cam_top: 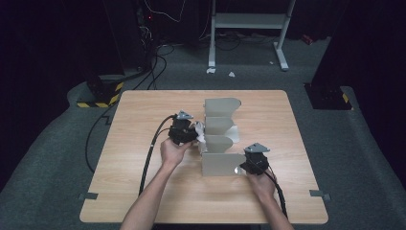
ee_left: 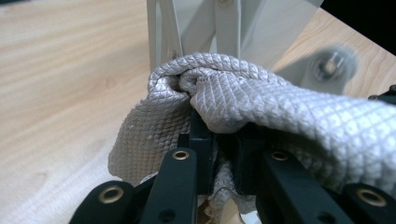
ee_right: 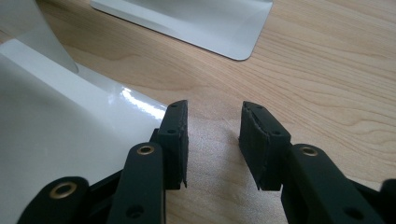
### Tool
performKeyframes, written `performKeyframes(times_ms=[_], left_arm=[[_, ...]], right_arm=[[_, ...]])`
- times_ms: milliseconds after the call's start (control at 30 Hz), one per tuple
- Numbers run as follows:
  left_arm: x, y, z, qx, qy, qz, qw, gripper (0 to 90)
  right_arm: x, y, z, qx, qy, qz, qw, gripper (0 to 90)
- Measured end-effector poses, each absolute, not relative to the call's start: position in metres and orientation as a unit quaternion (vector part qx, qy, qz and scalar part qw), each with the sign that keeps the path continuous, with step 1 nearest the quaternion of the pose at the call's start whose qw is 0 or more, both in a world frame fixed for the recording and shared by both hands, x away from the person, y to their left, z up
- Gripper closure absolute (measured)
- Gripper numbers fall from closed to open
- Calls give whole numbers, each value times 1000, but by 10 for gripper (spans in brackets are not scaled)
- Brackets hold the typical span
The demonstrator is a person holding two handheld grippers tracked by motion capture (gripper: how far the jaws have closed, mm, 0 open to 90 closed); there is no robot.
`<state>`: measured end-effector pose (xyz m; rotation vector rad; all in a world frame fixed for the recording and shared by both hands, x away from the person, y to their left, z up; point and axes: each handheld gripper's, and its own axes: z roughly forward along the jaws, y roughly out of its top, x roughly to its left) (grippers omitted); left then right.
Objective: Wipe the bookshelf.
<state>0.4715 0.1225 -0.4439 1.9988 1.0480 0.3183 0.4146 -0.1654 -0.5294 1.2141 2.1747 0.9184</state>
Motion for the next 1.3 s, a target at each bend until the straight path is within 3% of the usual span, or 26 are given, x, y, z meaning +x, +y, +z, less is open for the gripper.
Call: performKeyframes(times_ms=[433,1033,1300], left_arm=[[484,122,-414,788,413,152,430,807],[498,114,-463,810,434,120,375,807],[495,116,-434,797,421,145,408,808]], right_arm=[[415,-166,-529,444,795,337,239,621],[415,-166,-529,445,794,337,239,617],[415,-166,-529,446,794,337,238,617]])
